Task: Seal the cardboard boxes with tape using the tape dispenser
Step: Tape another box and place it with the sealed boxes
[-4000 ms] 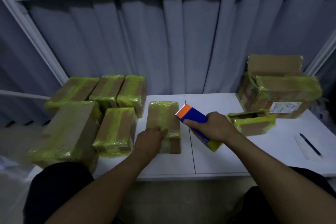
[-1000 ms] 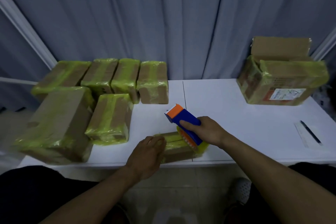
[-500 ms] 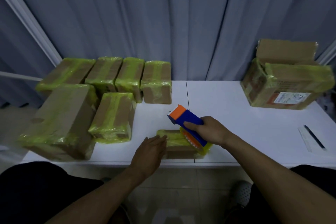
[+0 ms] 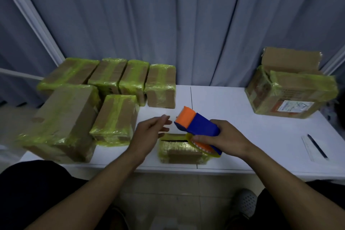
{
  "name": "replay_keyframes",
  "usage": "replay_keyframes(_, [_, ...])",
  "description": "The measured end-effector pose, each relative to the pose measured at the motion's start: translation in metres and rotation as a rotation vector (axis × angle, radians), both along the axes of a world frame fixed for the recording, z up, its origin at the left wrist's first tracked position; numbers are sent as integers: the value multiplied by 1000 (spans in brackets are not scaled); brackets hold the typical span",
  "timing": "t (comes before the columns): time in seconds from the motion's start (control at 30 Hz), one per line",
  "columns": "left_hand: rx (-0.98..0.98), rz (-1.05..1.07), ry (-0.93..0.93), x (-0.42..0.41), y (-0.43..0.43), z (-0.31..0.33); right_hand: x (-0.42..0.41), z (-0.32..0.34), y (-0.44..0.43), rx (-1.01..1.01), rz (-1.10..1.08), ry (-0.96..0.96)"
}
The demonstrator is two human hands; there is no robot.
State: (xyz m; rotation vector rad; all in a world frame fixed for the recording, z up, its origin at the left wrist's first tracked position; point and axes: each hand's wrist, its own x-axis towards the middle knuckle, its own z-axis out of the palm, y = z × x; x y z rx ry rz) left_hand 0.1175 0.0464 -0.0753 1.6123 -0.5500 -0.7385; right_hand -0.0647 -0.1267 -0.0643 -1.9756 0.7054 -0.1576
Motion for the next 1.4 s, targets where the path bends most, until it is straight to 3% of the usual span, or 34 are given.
replay_keyframes(0.13, [0, -34, 113, -3, 8, 19, 1, 0, 4, -26, 71, -14])
replay_keyframes(0.3, [13, -32, 28, -4, 14, 23, 1, 4, 8, -24, 108, -44])
replay_keyframes(0.67, [17, -48, 203, -6, 15, 31, 2, 3, 12, 13, 123, -51])
replay_keyframes(1.13, [88, 65, -105, 3, 17, 14, 9, 3, 13, -59, 129, -15])
replay_keyframes(1.4, [102, 137, -57, 18, 20, 9, 20, 12, 18, -242, 131, 6])
